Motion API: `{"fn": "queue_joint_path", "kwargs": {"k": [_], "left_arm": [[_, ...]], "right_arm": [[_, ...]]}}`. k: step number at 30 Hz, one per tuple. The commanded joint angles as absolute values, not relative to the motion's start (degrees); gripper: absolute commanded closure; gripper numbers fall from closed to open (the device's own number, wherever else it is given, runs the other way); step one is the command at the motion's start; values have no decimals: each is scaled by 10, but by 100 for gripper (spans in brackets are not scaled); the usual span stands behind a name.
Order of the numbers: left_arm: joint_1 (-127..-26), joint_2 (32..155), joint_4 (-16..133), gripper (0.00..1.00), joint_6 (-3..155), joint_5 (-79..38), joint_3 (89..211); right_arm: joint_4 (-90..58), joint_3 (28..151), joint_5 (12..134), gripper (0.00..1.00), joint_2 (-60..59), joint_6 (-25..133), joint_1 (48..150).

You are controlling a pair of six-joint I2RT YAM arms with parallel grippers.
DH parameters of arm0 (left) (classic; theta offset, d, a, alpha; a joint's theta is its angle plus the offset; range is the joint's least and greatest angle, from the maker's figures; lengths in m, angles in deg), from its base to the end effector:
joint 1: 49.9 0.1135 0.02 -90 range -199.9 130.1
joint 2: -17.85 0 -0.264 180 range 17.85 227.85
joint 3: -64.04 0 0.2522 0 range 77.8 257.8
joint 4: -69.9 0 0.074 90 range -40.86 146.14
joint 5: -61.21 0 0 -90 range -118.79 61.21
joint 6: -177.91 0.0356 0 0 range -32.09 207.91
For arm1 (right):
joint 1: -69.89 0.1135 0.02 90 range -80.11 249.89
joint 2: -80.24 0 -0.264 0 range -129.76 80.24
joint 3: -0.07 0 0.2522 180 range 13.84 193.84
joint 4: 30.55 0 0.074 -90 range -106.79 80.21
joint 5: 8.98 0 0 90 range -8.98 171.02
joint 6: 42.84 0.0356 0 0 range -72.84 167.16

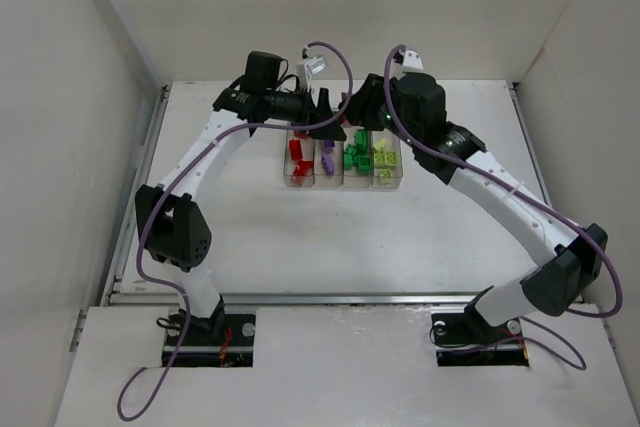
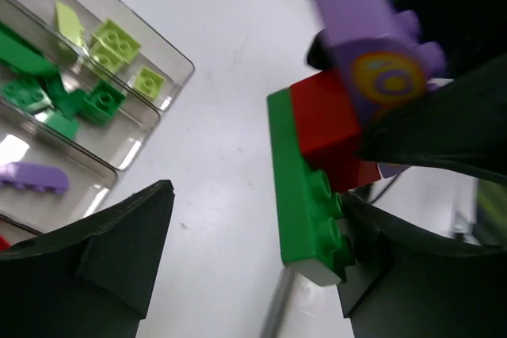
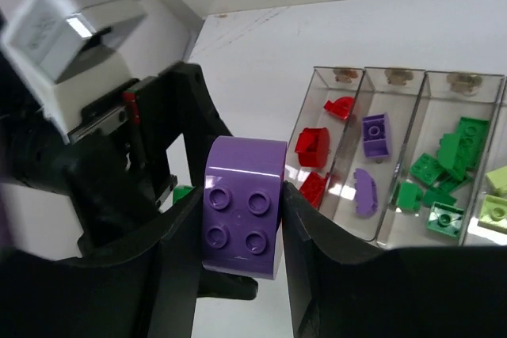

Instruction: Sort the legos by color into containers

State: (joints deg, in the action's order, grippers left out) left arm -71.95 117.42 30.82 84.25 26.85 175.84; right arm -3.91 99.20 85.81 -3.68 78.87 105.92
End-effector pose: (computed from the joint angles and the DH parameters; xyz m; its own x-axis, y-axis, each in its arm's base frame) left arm 0.3544 -0.1753 0.3848 -0.4749 0.1535 -0.8666 0.8660 0.2569 -0.4290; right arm 0.2789 0.1992 0.4205 -0.4096 0.3497 -0.8425 -0.3581 0.7878 0.5011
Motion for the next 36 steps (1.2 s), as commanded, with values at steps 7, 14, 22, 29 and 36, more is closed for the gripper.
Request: {"fn": "queue_joint_path", "kwargs": {"k": [7,14,22,29,36], "left_arm": [[-694,1150,303,43,775,309,1790],[-694,1132,304,41,804,327,1760],[-694,1127,271,41,883,226,1754],[-694,1121,260,40,930,142,1731],[-694,1109,260,40,949,81,1702]], "right_arm": [[-63,1004,917,100,-23,777,1081],[-51,998,941,100,-28,777,1087],[2,973,970,100,-33,777,1087],[63,980,857,100,-98,796,997],[124,1029,856,100,-181,766,980]]}}
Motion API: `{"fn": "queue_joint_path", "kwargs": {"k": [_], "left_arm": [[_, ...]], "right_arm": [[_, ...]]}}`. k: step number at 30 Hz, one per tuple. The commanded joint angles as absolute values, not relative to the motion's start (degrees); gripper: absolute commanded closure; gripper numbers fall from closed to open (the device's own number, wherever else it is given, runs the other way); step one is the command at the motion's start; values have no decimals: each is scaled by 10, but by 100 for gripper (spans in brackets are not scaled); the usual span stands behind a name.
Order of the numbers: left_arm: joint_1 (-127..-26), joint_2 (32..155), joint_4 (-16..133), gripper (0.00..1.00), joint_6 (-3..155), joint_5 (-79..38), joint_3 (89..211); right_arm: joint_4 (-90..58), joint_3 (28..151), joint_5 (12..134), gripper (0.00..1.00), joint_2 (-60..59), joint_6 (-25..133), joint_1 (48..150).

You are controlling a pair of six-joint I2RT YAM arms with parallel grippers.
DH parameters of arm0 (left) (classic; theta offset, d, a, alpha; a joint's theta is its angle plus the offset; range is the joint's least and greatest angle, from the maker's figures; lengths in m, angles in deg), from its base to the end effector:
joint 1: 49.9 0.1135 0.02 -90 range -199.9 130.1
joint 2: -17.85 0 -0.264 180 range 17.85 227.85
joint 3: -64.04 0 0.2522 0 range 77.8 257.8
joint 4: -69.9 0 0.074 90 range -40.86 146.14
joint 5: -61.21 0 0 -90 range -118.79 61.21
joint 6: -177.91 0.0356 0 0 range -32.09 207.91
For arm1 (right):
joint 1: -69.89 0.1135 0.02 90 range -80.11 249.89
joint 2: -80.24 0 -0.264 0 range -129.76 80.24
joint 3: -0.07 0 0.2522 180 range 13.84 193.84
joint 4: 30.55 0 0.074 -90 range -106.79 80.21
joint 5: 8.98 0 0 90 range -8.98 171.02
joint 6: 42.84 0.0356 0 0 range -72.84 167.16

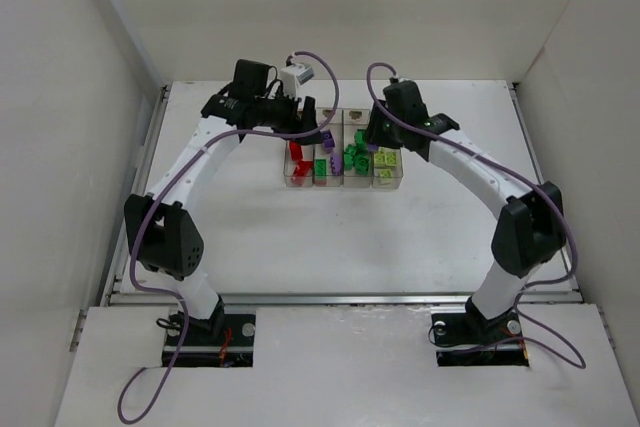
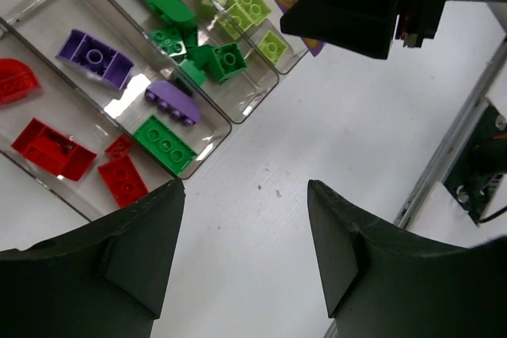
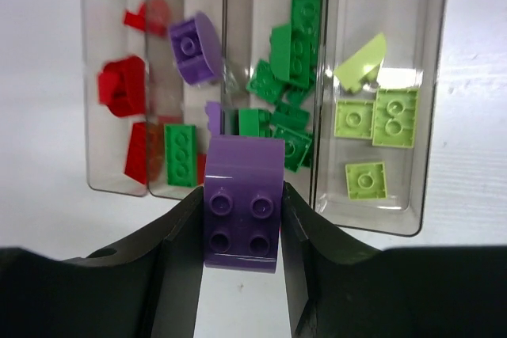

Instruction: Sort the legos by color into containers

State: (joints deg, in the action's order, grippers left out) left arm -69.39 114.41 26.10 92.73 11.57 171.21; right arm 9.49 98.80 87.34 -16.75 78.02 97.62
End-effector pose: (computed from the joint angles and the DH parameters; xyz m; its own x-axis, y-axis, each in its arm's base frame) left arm 0.3531 -0.1494 0.3668 -0.4499 0.2272 -0.8637 0.8058 0.5203 -0.2829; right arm 0.3471 0.1780 0.3154 -0.6689 0.2243 -0.7087 -0.0500 0.9376 0.3440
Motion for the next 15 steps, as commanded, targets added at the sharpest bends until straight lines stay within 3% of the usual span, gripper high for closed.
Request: {"fn": "queue_joint_path", "kwargs": {"k": [1,15], "left_arm": [[-694,1109,260,40,954,69,1696],[-694,1093,260,40,975,53,1663]], "right_arm": [[124,1035,856,100,-187,766,973],[175,1112,938,100,-305,719,963]]}}
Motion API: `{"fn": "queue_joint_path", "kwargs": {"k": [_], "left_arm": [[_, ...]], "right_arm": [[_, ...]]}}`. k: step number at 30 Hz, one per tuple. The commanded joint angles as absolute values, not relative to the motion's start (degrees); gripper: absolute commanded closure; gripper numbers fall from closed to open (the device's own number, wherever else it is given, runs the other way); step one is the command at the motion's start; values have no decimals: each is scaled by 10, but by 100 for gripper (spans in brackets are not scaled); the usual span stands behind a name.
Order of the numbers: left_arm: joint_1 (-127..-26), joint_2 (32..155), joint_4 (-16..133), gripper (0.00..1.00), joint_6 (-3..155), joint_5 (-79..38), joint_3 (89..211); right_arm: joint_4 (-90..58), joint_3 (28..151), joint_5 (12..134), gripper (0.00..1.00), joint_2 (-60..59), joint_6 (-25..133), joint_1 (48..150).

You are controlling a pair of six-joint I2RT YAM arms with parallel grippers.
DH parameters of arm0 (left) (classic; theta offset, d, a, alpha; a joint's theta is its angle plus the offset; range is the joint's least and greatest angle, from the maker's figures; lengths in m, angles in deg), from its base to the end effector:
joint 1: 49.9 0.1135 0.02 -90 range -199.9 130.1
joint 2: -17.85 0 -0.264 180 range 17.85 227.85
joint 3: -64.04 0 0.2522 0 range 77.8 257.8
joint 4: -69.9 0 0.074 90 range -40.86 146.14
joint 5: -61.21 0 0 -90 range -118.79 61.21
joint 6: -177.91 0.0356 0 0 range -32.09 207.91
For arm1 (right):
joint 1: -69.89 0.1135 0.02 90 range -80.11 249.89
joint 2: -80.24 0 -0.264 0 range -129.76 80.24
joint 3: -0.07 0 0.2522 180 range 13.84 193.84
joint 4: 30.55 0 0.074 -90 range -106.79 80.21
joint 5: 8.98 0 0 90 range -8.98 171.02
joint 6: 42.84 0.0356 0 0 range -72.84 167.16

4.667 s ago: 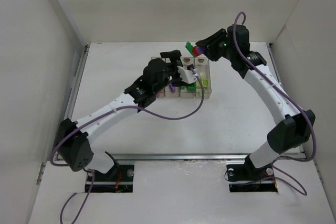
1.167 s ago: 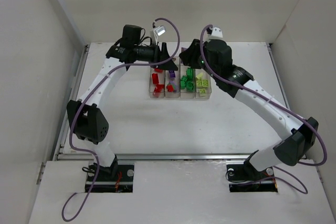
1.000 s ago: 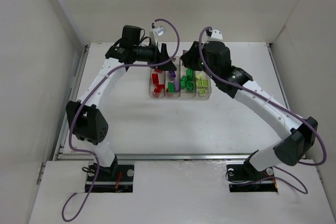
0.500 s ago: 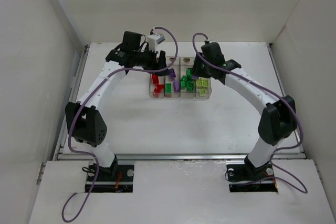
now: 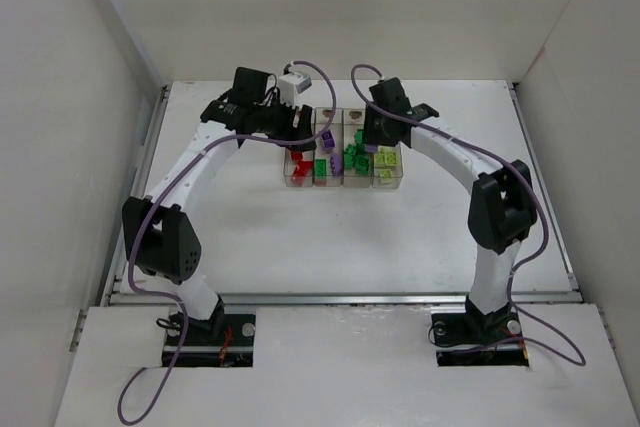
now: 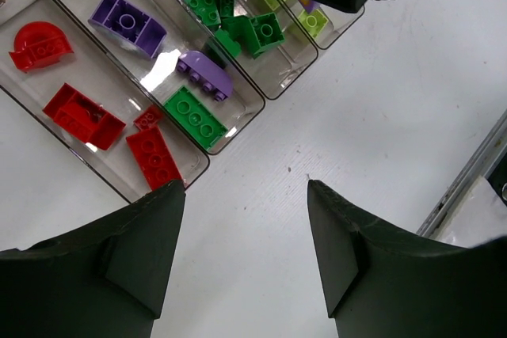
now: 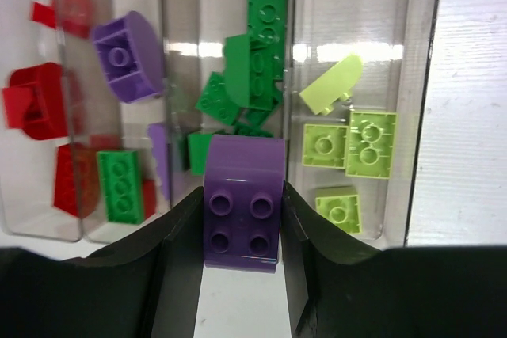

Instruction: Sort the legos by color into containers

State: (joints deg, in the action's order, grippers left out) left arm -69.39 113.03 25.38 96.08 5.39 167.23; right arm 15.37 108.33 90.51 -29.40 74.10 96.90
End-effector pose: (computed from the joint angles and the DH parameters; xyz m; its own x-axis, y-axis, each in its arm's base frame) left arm 0.3485 -0.1445 0.3500 -0.4555 0.2859 -0.8431 0.7743 0.5946 -0.2166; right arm 0.3901 0.1923 0.2759 -0.7415 0.1236 -0.6595 -0.0139 0.9799 0.1992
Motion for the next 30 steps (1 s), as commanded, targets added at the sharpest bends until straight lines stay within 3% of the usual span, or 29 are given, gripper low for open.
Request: {"fn": "queue_joint_path", "kwargs": {"k": [1,7,11,15,21,23,29,30], "left_arm": [[-694,1093,260,40,975,53,1658],[-694,1093,260,40,975,53,1653],[-694,1093,265,39,970,46,1653],[-694,1081,265,36,970,26,1642],[-694,1056,265,33,970,13,1618],[-694,1050,265,32,970,7,1612],[-694,1045,271,31,970,7,1607],[-694,1045,271,31,970,7,1607]], "right_arm": [[175,1112,931,100,-305,712,963],[121,1107,873,100,-292,700,970],[67,1120,807,93,-303,695,985],[92,1206,801,72,-374,695,997],[121,1332,788,56,-470,695,1002],[140,1365,788,43,-487,695,1002],[154,1378,792,13,-499,690,1007],[154,1378,792,13,-492,690,1007]]}}
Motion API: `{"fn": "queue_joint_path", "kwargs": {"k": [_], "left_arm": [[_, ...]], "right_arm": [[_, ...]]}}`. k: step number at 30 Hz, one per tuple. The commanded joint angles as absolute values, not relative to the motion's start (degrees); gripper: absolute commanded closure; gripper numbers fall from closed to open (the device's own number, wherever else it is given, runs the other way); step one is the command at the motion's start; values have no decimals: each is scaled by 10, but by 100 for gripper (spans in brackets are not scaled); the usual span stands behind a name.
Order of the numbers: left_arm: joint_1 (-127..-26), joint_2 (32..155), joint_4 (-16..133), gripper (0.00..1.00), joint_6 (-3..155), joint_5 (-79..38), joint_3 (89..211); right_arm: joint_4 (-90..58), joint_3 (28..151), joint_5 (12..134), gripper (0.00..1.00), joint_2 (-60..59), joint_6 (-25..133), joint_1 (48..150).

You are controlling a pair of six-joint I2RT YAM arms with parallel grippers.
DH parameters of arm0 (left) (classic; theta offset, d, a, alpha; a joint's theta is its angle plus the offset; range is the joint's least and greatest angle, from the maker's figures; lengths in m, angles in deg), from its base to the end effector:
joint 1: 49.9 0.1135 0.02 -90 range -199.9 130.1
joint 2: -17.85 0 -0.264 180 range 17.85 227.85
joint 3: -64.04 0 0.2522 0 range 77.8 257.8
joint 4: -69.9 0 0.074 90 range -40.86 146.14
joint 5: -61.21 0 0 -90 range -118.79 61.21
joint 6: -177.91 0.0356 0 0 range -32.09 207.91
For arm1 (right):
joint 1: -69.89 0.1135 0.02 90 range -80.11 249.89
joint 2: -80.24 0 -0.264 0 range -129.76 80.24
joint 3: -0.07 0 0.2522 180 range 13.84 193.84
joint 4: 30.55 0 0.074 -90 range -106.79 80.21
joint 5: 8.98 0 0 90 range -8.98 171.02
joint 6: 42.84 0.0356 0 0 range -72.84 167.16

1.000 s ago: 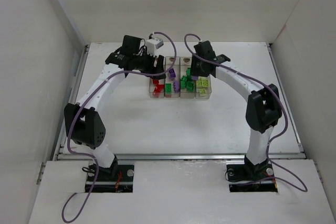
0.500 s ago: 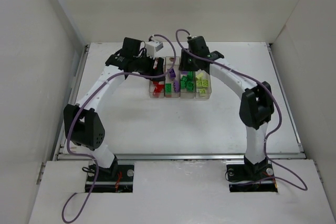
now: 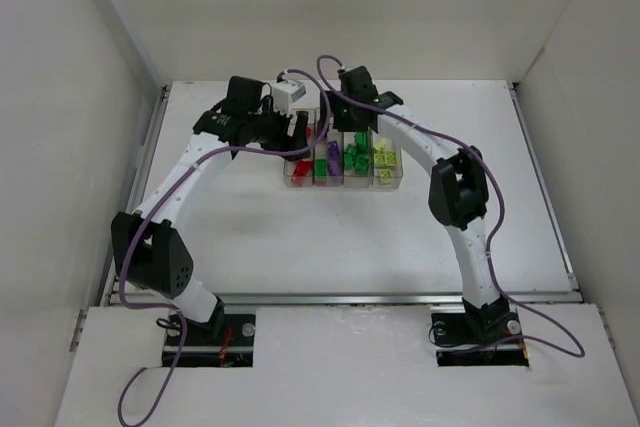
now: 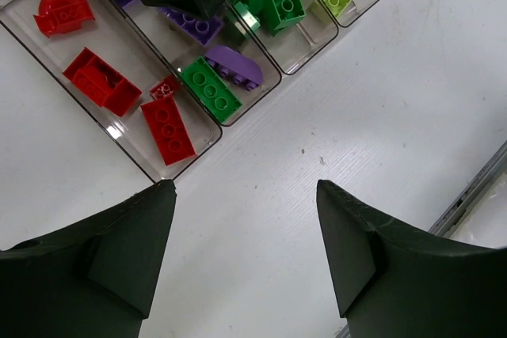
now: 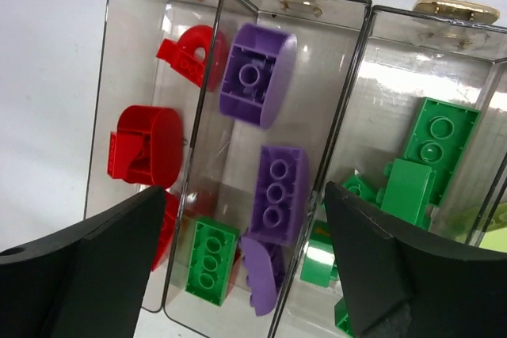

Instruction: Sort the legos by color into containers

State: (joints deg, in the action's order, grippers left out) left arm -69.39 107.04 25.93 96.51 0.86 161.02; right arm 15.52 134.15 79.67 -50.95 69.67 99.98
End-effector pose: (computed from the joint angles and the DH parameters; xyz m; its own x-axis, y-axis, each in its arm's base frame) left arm 0.3249 -0.1337 0.3497 -0.4506 0.2973 -0.8418 0.7421 0.6489 -0.1681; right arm 0.4544 0.2643 0.2499 -0.7445 0.0109 -0.6675 -0.2501 0.9225 0.2941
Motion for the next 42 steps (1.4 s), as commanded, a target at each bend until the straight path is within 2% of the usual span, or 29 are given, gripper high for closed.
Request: {"fn": "queue_joint_path", "kwargs": {"k": [1,2,4,5,6,10,12,18,20,27,36,42], "left_arm": [[-694,1045,271,31,970,7,1607],[-694,1045,271,31,970,7,1607],[-694,1045,271,31,970,7,1607],[-694,1045,271,31,970,7,1607],[-694,1039,271,31,970,1,1607],[-694,1027,271,31,975,1,1607],[-694,1020,271,31,975,-4,1601],[-694,992,282,30,970,-4,1568],[-694,987,282,30,970,-4,1557],[-694,977,282,30,964,-9,1551],[-694,971,282,30,959,-9,1546],[-694,971,282,30,959,-9,1546]], "right_arm": [[154,1378,792,13,-483,684,1007],[162,1378,792,13,-475,679,1014],[169,1351,815,23,-441,679,1033],[169,1336,815,23,-427,679,1033],[179,1319,835,36,-416,679,1045],[229,1263,850,66,-399,718,1077],[264,1258,862,69,-411,729,1089],[290,1270,868,69,-460,746,1097],[290,1275,868,64,-468,751,1097],[284,1277,917,64,-455,777,1097],[278,1284,883,64,-489,777,1091],[272,1284,855,69,-501,777,1086]]}}
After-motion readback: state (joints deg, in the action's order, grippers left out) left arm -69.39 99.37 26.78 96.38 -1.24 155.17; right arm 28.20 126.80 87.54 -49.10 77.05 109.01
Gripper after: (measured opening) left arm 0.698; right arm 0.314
